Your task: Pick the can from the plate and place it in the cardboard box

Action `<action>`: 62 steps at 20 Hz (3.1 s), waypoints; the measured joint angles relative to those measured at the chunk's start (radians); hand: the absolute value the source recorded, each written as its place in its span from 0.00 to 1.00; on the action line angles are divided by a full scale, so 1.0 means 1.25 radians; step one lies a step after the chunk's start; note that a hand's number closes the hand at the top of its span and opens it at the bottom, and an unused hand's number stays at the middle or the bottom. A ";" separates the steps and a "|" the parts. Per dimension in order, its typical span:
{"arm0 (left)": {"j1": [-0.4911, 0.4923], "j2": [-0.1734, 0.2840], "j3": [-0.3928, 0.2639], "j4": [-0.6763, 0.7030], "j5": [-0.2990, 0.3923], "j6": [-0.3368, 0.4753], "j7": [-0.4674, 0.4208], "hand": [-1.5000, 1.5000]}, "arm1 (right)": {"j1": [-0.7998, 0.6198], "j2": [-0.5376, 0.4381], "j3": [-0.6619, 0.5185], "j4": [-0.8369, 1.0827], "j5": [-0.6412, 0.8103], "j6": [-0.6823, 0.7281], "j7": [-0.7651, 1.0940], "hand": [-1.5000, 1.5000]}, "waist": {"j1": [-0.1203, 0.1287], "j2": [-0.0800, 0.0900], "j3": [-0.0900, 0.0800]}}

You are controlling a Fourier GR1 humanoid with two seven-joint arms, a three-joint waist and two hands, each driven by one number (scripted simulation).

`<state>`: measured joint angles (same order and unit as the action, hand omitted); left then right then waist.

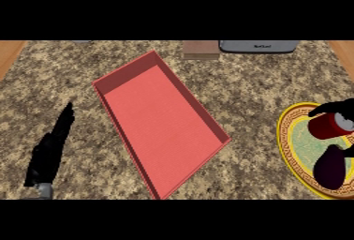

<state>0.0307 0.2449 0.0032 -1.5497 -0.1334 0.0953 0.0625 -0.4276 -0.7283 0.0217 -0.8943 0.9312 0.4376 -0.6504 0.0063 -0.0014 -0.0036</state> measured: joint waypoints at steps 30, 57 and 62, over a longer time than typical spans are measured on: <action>0.007 -0.018 0.009 -0.018 -0.023 -0.006 0.033 0.50 | 0.269 0.417 0.052 -0.816 0.113 -0.099 0.749 1.00 | -0.021 -0.008 -0.001; -0.037 -0.040 0.015 -0.001 -0.041 -0.030 0.029 0.50 | -0.338 0.582 0.265 -0.584 -0.159 -0.233 1.150 1.00 | 0.011 0.003 0.002; -0.036 -0.030 0.025 -0.007 -0.034 -0.045 0.031 0.50 | -0.415 0.582 0.291 -0.382 -0.206 -0.319 1.118 1.00 | 0.017 0.004 0.002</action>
<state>-0.0144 0.2075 0.0349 -1.5579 -0.1753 0.0392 0.1008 -0.9458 -0.0002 0.3853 -1.3720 0.6740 0.0391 0.7470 0.0272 0.0037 -0.0007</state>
